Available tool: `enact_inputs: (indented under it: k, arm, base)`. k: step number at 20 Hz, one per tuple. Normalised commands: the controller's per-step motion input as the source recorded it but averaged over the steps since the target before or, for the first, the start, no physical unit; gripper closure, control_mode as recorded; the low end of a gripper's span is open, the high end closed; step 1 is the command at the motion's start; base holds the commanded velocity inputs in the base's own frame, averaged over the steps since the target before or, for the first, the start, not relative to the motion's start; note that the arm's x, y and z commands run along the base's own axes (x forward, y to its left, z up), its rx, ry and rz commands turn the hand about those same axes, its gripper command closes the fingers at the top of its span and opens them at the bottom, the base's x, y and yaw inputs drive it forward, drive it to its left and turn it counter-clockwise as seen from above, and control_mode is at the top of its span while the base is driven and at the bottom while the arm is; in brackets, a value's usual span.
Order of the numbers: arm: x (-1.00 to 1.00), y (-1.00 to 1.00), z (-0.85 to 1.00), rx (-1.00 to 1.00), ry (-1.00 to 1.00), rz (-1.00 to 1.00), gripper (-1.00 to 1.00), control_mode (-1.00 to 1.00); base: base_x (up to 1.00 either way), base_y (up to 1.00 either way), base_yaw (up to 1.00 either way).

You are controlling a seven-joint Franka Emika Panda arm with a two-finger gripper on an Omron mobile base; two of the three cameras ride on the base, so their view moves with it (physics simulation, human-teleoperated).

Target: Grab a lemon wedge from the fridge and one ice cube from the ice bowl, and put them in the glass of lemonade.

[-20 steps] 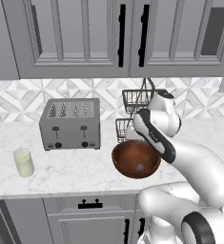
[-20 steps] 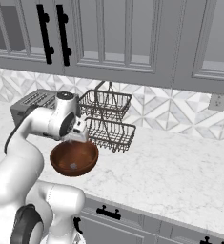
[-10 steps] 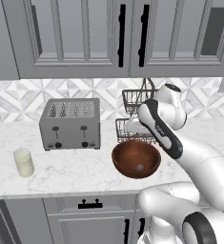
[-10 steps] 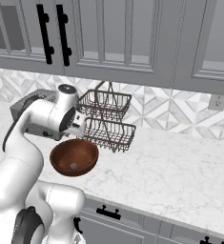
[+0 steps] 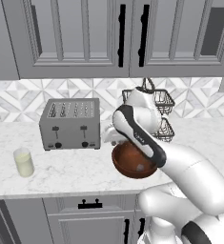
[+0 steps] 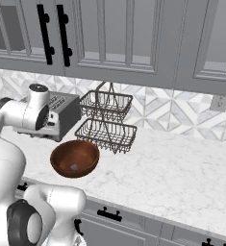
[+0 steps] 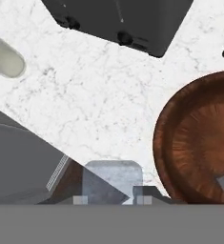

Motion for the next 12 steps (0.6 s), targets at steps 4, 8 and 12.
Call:
enact_inputs:
  k: [4,8,12]
  arm:
    - [0.0,1.0,0.18,-0.13,0.04,0.28,1.0,-1.0]
    - [0.0,1.0,0.4,-0.16,0.12,0.24,1.0,-1.0]
    - [0.0,0.94,0.13,-0.07,0.02,0.18,1.0,-1.0]
  base:
    - [0.0,0.0,0.0]
    - [0.0,0.0,0.0]
    - [0.0,0.0,0.0]
